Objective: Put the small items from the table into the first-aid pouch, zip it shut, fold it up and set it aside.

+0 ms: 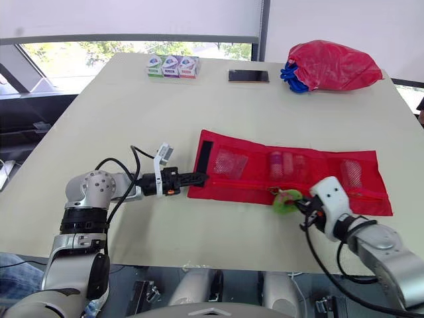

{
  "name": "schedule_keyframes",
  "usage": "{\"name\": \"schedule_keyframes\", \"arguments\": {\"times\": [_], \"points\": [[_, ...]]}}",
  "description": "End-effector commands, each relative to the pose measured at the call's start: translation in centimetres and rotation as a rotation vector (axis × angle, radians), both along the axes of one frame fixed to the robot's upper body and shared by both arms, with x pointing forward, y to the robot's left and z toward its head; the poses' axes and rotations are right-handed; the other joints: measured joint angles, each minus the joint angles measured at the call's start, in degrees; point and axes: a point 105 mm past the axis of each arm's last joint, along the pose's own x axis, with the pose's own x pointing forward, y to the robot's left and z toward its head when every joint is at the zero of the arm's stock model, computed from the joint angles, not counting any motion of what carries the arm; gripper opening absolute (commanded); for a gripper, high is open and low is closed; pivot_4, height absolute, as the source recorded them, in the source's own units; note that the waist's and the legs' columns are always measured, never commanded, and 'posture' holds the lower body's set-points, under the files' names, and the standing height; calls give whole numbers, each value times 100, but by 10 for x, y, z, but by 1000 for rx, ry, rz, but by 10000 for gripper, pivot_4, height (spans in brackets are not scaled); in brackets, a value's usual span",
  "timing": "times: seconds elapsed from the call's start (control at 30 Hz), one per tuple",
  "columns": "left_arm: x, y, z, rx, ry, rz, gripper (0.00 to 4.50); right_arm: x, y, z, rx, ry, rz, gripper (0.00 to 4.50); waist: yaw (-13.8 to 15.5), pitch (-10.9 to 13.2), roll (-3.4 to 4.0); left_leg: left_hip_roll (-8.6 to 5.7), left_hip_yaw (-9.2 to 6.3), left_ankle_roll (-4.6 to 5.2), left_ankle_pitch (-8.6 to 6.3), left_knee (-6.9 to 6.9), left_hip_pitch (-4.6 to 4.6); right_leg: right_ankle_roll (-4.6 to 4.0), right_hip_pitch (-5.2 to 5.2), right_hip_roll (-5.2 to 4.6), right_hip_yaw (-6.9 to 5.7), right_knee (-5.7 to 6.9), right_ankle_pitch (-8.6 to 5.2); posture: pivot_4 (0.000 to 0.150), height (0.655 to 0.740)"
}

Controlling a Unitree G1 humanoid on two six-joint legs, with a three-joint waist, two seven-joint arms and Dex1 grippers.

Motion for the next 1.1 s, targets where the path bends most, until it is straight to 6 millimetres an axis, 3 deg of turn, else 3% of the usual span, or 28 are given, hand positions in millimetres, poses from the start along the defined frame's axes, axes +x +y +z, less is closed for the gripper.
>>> {"name": "schedule_keyframes", "arguments": {"times": [0.03,0.23,0.37,0.67,0.97,1.07,1.1], "points": [[11,17,11,22,-68,50,0,0,-44,10,-74,-39,-129,1155,-1,0,1,0,0,0,0,0,0,0,0,0,0,0,0,1500,7400],[17,35,8,92,-108,96,0,-5,-121,8,-175,-6,-466,1155,-5,1,2,1,4,1,0,-1,1,0,0,-1,3,0,0,1500,7400],[20,54,5,145,-108,132,0,-5,-146,12,-176,-19,-609,1155,-16,1,4,3,5,1,0,-4,1,-1,-2,-2,4,0,0,1500,7400],[26,85,8,207,-92,197,0,-5,-162,15,-217,-59,-709,1155,-18,3,9,6,9,1,-1,-8,3,0,-3,0,5,0,-1,1500,7400],[22,95,4,220,-97,196,0,-5,-171,19,-260,-92,-747,1155,-17,3,9,6,8,1,-1,-8,3,0,-3,-1,5,0,-1,1500,7400],[22,93,4,213,-104,187,0,-3,-163,20,-231,-82,-692,1155,-16,3,9,6,9,1,-1,-8,3,0,-3,-2,5,0,-1,1500,7400],[22,92,5,211,-106,184,0,-3,-154,18,-201,-57,-636,3901,-16,3,9,6,8,1,-1,-8,3,0,-3,-3,5,0,-1,1500,7400]]}}
